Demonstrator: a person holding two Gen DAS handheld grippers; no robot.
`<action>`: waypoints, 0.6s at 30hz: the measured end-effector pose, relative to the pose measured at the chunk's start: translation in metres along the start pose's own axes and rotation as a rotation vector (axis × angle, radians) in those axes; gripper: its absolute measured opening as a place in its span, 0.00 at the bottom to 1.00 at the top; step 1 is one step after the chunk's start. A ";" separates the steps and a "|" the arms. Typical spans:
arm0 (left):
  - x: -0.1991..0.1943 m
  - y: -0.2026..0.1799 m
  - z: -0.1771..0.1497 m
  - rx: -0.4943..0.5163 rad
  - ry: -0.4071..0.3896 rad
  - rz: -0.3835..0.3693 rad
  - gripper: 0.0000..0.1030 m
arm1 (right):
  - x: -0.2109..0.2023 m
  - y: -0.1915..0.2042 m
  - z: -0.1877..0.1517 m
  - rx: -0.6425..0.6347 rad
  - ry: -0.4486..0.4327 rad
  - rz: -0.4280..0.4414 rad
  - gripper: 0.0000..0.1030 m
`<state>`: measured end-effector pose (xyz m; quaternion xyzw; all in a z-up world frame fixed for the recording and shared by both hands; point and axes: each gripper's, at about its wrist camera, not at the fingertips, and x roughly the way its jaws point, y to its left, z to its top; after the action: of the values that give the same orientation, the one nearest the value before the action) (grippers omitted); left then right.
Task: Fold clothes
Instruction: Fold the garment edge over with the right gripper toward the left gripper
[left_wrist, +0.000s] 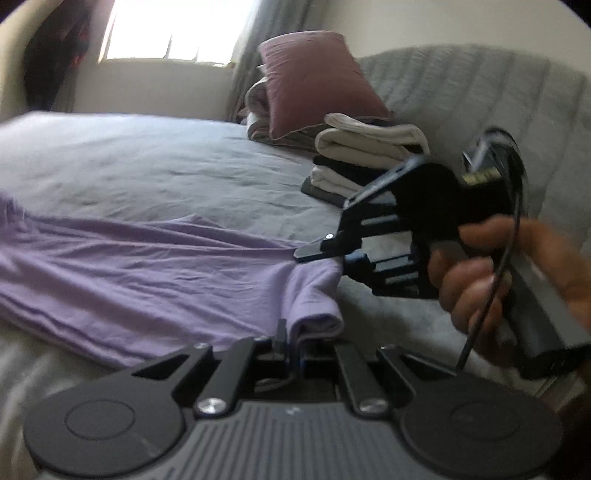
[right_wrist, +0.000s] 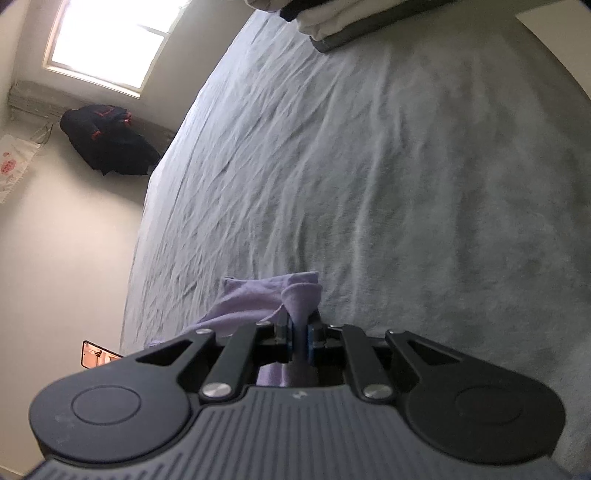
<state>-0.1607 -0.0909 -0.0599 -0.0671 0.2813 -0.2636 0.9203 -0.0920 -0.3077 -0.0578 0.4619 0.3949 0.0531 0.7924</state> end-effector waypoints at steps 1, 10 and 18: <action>-0.003 0.001 0.000 -0.015 -0.007 -0.004 0.04 | 0.000 0.002 0.002 -0.002 -0.001 -0.001 0.10; -0.022 0.037 0.020 -0.204 -0.088 -0.060 0.04 | 0.012 0.043 0.011 -0.066 -0.027 0.023 0.10; -0.035 0.095 0.029 -0.364 -0.166 0.041 0.04 | 0.056 0.087 0.006 -0.170 -0.003 0.044 0.10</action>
<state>-0.1272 0.0078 -0.0449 -0.2481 0.2488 -0.1833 0.9181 -0.0253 -0.2371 -0.0215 0.4014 0.3775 0.1030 0.8281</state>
